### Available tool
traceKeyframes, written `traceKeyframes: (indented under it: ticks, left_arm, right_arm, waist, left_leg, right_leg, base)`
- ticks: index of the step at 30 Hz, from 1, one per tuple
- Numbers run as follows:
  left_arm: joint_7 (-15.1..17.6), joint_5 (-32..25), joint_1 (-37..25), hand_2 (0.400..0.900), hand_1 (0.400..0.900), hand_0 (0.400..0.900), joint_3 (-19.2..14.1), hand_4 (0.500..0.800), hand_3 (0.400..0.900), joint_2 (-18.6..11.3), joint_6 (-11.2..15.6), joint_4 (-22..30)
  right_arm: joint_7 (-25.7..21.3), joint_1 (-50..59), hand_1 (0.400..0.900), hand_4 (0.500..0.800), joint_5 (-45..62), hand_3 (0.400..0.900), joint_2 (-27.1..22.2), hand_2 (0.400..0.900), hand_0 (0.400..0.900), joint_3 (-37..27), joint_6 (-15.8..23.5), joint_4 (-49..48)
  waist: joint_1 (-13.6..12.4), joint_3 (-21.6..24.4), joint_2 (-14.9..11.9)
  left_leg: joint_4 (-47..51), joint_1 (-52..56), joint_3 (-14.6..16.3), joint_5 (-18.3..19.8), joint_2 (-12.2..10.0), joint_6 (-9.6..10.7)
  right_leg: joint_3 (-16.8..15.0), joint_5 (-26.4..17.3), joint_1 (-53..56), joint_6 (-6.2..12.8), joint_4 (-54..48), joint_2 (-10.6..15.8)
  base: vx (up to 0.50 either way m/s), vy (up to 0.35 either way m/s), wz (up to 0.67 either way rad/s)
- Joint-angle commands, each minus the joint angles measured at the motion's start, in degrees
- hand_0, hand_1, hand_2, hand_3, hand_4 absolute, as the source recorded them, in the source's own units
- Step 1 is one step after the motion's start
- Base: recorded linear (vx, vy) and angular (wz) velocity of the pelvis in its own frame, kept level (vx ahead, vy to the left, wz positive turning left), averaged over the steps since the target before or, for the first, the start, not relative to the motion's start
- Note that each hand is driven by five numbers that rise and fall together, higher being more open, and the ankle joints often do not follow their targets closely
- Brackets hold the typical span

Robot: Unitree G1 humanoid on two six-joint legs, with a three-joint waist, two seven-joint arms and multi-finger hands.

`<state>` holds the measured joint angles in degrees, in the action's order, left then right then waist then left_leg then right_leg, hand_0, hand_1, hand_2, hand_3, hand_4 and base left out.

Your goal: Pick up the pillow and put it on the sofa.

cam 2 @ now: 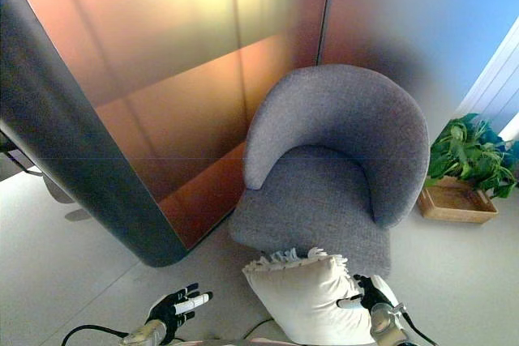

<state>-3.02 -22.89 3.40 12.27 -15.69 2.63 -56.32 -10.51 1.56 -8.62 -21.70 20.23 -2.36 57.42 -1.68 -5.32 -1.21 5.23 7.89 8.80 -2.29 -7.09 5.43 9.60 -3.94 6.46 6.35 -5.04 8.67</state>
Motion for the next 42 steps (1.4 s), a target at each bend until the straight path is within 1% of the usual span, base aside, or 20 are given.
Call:
traceKeyframes:
  ticks: [1, 4, 6, 9, 13, 16, 20, 22, 28, 31, 36, 40, 42]
  left_arm:
    - [-1.02, -0.28, -6.67, 0.900, 0.900, 0.900, 0.38, 0.800, 0.900, -0.17, 4.08, -0.88]
    - [-1.24, -1.03, -6.68, 0.900, 0.900, 0.900, 0.38, 0.800, 0.900, -0.12, 4.77, -0.79]
    - [-1.49, -1.20, -6.74, 0.900, 0.900, 0.900, 0.38, 0.800, 0.900, -0.16, 4.43, -0.46]
    - [-0.77, -0.77, -6.84, 0.900, 0.900, 0.900, 0.64, 0.800, 0.900, -0.16, 3.86, -0.56]
    - [-0.83, -0.63, -6.76, 0.900, 0.900, 0.900, 0.35, 0.800, 0.900, -0.34, 4.94, -0.95]
    - [-0.91, -0.46, -6.39, 0.900, 0.900, 0.900, 0.50, 0.800, 0.900, -0.50, 5.66, 0.23]
    - [0.26, -2.06, -9.51, 0.900, 0.900, 0.900, 2.29, 0.800, 0.900, -0.95, 5.89, 2.17]
    - [0.55, -2.73, -11.06, 0.900, 0.900, 0.900, 2.68, 0.800, 0.900, -1.14, 6.06, 2.49]
    - [2.07, -4.31, -11.39, 0.900, 0.900, 0.900, 2.90, 0.800, 0.900, -1.43, 6.26, 3.44]
    - [2.15, -6.78, -14.31, 0.900, 0.900, 0.900, 3.83, 0.800, 0.900, -1.87, 7.72, 3.57]
    - [2.76, -9.12, -19.98, 0.900, 0.900, 0.900, 6.12, 0.800, 0.900, -1.86, 8.59, 4.18]
    - [3.93, -11.34, -21.18, 0.900, 0.900, 0.900, 7.28, 0.800, 0.900, -1.58, 9.65, 5.22]
    - [4.23, -12.26, -21.55, 0.900, 0.900, 0.900, 7.74, 0.800, 0.900, -1.84, 10.41, 5.78]
  right_arm:
    - [-1.19, 6.98, 0.900, 0.800, -0.54, 0.900, -1.52, 0.900, 0.900, 1.73, 1.60, 0.59]
    - [-1.24, 6.91, 0.900, 0.800, -0.53, 0.900, -1.54, 0.900, 0.900, 1.83, 1.46, 0.37]
    - [-1.23, 6.86, 0.900, 0.800, -0.65, 0.900, -1.55, 0.900, 0.900, 1.85, 1.49, 0.36]
    - [-1.18, 7.06, 0.900, 0.800, -0.78, 0.900, -1.71, 0.900, 0.900, 1.93, 1.46, 0.48]
    - [-1.84, 6.92, 0.900, 0.800, -1.24, 0.900, -1.63, 0.900, 0.900, 2.04, 1.25, 0.70]
    - [-2.93, 7.02, 0.900, 0.800, -0.51, 0.900, -1.83, 0.900, 0.900, 2.02, 0.45, -0.08]
    - [-4.06, 12.04, 0.900, 0.800, 1.53, 0.900, -2.93, 0.900, 0.900, 2.49, 0.82, 1.07]
    - [-4.46, 14.69, 0.900, 0.800, 2.29, 0.900, -3.41, 0.900, 0.900, 2.73, 0.76, 1.88]
    - [-5.83, 16.84, 0.900, 0.800, 2.66, 0.900, -4.54, 0.900, 0.900, 2.60, 0.68, 2.53]
    - [-6.44, 22.26, 0.900, 0.800, 4.24, 0.900, -5.54, 0.900, 0.900, 3.20, 0.02, 3.99]
    - [-8.15, 31.40, 0.900, 0.800, 8.22, 0.900, -6.55, 0.900, 0.900, 4.48, -2.36, 6.27]
    - [-9.07, 34.38, 0.900, 0.800, 9.39, 0.900, -7.91, 0.900, 0.900, 4.84, -3.46, 6.58]
    - [-8.82, 35.74, 0.900, 0.800, 9.75, 0.900, -8.77, 0.900, 0.900, 4.84, -3.57, 7.01]
  waist:
    - [-0.25, -1.02, -0.75]
    - [-0.26, -1.10, -0.79]
    - [-0.28, -1.14, -0.80]
    - [-0.32, -1.21, -0.81]
    - [-0.36, -1.34, -0.88]
    - [-0.50, -1.89, -0.76]
    - [-0.56, -4.73, 0.25]
    - [-0.54, -6.13, 0.62]
    - [-0.67, -7.94, 1.04]
    - [-0.75, -10.99, 1.88]
    - [-0.78, -16.08, 3.17]
    - [-0.71, -18.96, 3.55]
    - [-0.85, -20.00, 3.81]
  left_leg:
    - [-2.06, 1.57, -1.38, 2.01, -1.00, 0.08]
    - [-2.11, 1.49, -1.43, 2.03, -1.00, 0.09]
    - [-2.16, 1.44, -1.45, 2.01, -1.01, 0.10]
    - [-2.23, 1.35, -1.48, 2.02, -1.05, 0.10]
    - [-2.28, 1.40, -1.43, 2.15, -0.98, 0.08]
    - [-2.74, 0.87, -1.49, 2.21, -0.93, 0.05]
    - [-3.25, -2.11, -2.05, 1.84, -0.56, -0.12]
    - [-3.23, -3.11, -2.22, 1.77, -0.35, -0.27]
    - [-4.45, -4.91, -2.75, 2.08, 0.07, -0.36]
    - [-5.56, -8.06, -3.16, 1.91, 0.14, -0.33]
    - [-7.80, -13.75, -4.09, 1.46, 0.82, -0.64]
    - [-11.03, -17.38, -4.62, 1.82, 1.18, -0.50]
    - [-11.38, -18.45, -4.67, 1.67, 1.19, -0.44]
  right_leg:
    - [-1.25, -0.82, -1.22, 5.08, 3.05, 5.28]
    - [-1.22, -0.80, -1.30, 5.11, 3.11, 5.29]
    - [-1.21, -0.86, -1.36, 5.15, 3.14, 5.30]
    - [-1.21, -0.81, -1.42, 5.12, 3.14, 5.28]
    - [-1.19, -0.91, -1.38, 5.18, 3.01, 5.27]
    - [-1.16, -1.05, -1.91, 5.30, 3.25, 5.53]
    - [-1.76, -1.51, -5.26, 5.36, 4.26, 6.11]
    - [-2.02, -1.76, -6.51, 5.45, 4.60, 6.39]
    - [-2.27, -2.04, -8.19, 5.86, 5.55, 7.21]
    - [-2.58, -1.93, -11.37, 5.87, 7.32, 7.72]
    - [-3.54, -2.16, -17.24, 5.58, 10.52, 8.13]
    - [-3.57, -2.52, -20.30, 5.16, 12.06, 8.35]
    - [-3.37, -2.68, -21.21, 5.03, 12.21, 8.39]
  base:
    - [0.00, 0.000, 0.00]
    - [0.00, 0.000, 0.00]
    - [0.00, 0.000, 0.00]
    - [0.00, 0.000, 0.00]
    - [0.01, -0.004, 0.00]
    - [-0.01, 0.003, 0.01]
    - [-0.19, 0.030, 0.04]
    - [-0.18, 0.024, 0.04]
    - [-0.04, 0.006, 0.04]
    - [-0.22, 0.023, 0.05]
    - [-0.25, 0.022, 0.01]
    - [-0.12, 0.017, -0.06]
    - [-0.09, 0.005, -0.05]
